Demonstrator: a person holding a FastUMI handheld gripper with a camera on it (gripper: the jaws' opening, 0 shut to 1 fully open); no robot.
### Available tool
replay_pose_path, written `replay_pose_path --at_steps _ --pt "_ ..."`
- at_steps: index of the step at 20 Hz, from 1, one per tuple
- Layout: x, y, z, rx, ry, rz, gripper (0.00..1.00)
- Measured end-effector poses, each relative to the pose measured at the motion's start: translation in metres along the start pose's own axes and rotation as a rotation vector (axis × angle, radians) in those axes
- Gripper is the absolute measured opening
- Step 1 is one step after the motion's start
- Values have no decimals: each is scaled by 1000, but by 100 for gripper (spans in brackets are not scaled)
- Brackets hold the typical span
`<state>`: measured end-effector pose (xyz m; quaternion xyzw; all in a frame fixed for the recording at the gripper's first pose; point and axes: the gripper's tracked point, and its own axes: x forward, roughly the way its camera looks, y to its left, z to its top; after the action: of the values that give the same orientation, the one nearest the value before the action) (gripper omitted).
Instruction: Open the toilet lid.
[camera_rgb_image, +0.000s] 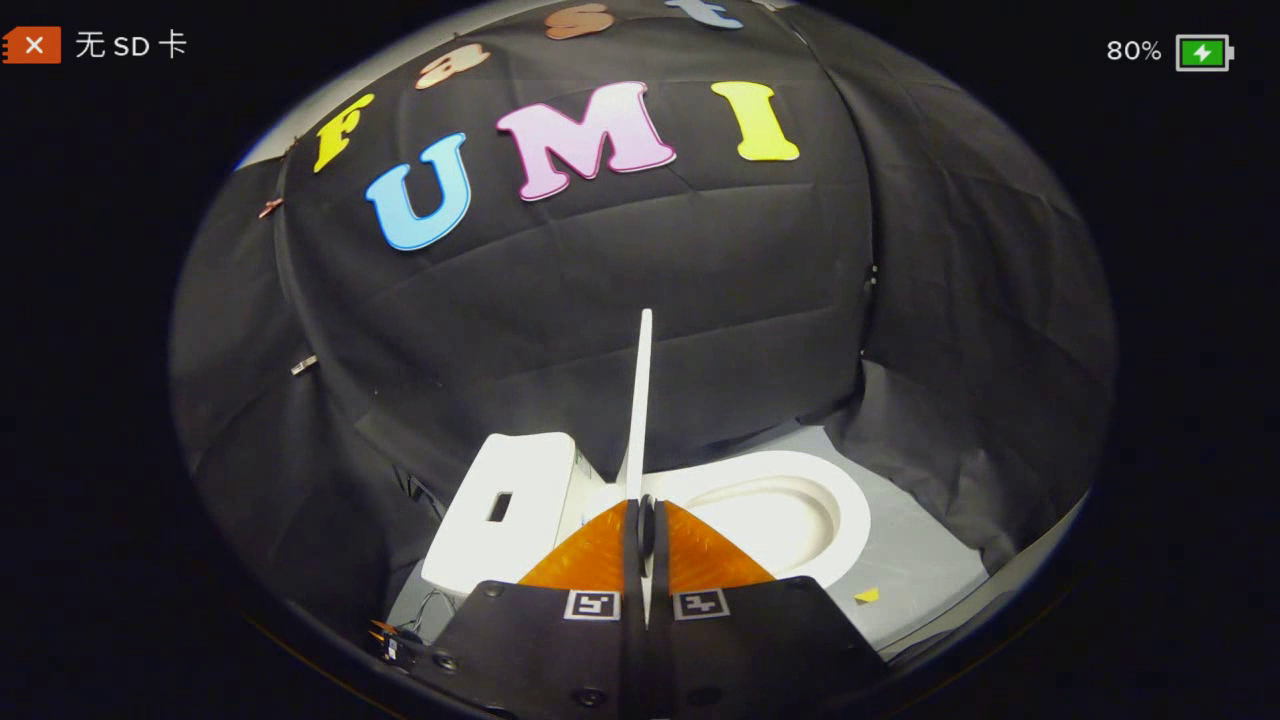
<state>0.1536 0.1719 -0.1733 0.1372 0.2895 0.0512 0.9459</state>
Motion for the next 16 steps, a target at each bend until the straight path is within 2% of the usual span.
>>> replay_pose_path --at_steps 16 --pt "-1 134 -25 -216 -69 18 5"
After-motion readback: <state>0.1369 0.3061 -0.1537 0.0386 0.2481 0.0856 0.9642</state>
